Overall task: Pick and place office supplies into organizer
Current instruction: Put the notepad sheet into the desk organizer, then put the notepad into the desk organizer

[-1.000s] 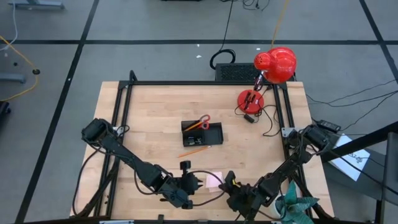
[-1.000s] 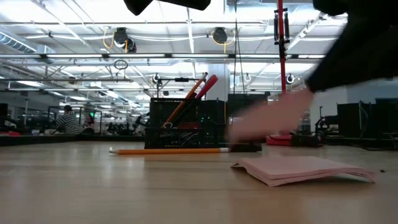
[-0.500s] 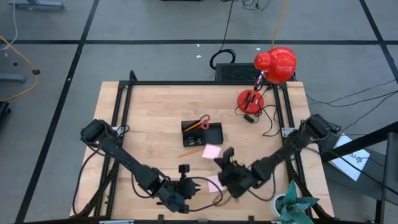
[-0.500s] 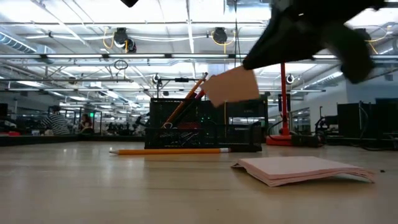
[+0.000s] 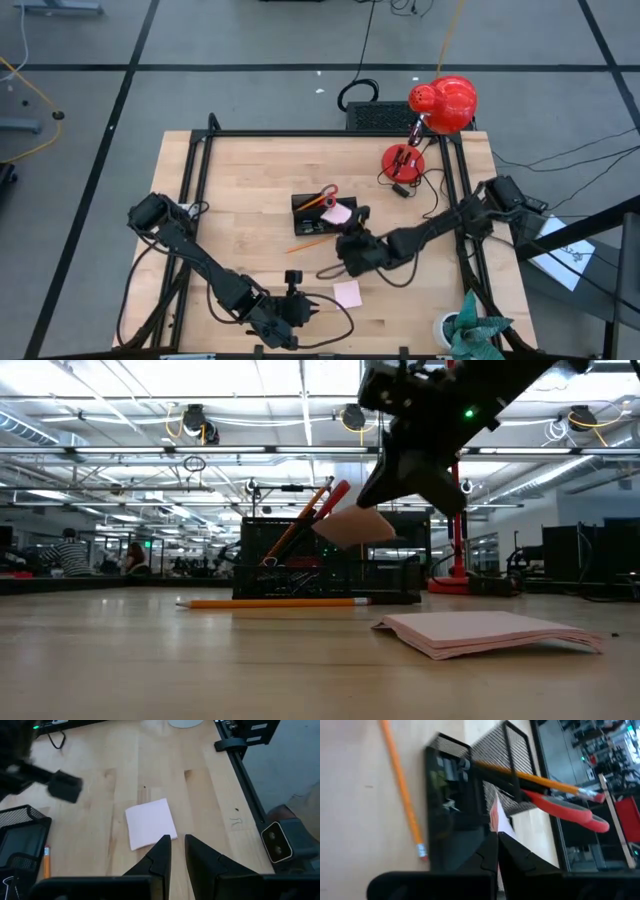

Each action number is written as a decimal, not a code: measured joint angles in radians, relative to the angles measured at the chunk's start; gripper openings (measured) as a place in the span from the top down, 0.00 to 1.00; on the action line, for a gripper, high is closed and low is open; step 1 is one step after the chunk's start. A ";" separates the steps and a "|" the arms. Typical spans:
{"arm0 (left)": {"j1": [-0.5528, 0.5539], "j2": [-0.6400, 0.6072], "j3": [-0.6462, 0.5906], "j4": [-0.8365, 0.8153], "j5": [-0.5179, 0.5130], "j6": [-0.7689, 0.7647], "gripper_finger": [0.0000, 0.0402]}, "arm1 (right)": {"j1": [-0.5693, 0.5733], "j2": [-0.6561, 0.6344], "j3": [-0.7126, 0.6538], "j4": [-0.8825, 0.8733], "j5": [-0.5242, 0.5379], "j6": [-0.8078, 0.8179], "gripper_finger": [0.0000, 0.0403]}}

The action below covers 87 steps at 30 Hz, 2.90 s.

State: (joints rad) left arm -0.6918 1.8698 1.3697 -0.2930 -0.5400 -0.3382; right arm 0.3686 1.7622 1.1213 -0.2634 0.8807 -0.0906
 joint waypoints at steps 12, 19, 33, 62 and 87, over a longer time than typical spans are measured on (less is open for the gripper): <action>-0.001 0.000 0.000 -0.006 0.000 0.022 0.84 | -0.082 0.000 0.000 -0.092 -0.082 0.120 1.00; -0.001 0.000 0.000 -0.011 0.000 0.031 0.84 | -0.086 0.005 0.000 -0.097 -0.156 0.195 1.00; 0.000 0.000 0.000 0.010 0.000 0.037 0.84 | -0.173 0.007 -0.044 -0.094 -0.281 0.247 1.00; 0.000 0.000 0.000 0.010 0.000 0.024 0.84 | -0.224 0.007 -0.088 0.126 -0.493 0.418 1.00; 0.000 0.000 0.001 0.011 0.000 0.022 0.84 | -0.232 0.014 -0.109 0.153 -0.489 0.472 0.79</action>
State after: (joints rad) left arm -0.6918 1.8698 1.3705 -0.2825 -0.5404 -0.3164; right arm 0.1368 1.7767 1.0122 -0.1102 0.3920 0.3817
